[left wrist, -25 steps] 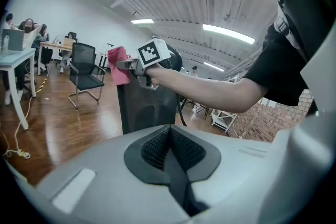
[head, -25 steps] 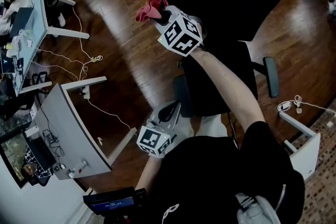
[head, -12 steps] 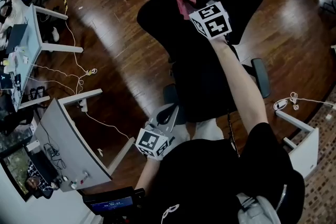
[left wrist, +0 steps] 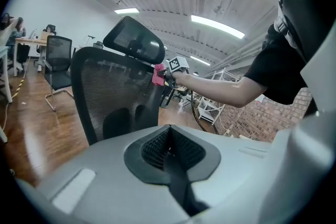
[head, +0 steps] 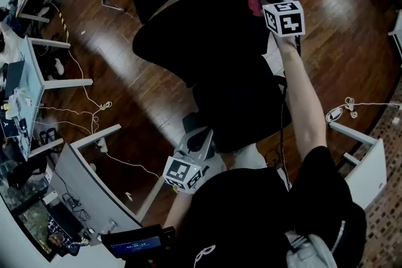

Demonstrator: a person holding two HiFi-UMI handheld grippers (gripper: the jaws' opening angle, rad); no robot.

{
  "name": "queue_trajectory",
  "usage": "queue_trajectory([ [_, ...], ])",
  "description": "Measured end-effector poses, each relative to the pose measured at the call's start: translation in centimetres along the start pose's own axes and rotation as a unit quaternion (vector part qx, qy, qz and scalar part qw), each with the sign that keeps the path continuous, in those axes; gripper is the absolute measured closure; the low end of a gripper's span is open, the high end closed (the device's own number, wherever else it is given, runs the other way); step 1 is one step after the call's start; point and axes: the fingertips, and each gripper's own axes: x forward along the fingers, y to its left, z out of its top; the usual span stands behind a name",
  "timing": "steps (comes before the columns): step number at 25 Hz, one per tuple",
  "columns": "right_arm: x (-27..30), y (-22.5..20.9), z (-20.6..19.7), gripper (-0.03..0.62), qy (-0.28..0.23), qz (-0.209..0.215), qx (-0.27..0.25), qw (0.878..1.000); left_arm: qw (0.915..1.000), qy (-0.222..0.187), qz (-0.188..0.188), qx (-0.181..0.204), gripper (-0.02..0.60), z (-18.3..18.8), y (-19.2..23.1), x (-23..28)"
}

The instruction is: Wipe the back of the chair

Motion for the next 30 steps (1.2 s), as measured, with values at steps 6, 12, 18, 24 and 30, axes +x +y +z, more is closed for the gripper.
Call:
queue_trajectory([
  [6, -3.5, -9.6, -2.8, 0.545, 0.014, -0.108, 0.038, 0.993, 0.9997, 0.008, -0.02, 0.007, 0.594, 0.4, -1.1, 2.4],
  [12, -2.6, -7.8, -4.8, 0.545, 0.039, -0.108, -0.015, 0.993, 0.9997, 0.011, -0.019, 0.006, 0.594, 0.4, -0.7, 2.5],
  [18, 0.1, 5.2, -4.4, 0.545, 0.036, -0.01, -0.087, 0.996, 1.0, 0.004, -0.008, 0.003, 0.594, 0.5, 0.1, 1.5],
  [24, 2.0, 22.4, -3.5, 0.545, 0.016, 0.119, -0.127, 0.985, 1.0, -0.005, 0.007, -0.003, 0.594, 0.3, 1.4, -0.9],
  [30, 1.3, 37.2, -2.1, 0.545, -0.013, 0.233, -0.149, 0.961, 0.9995, -0.014, 0.029, -0.005, 0.594, -0.4, 2.7, -4.4],
])
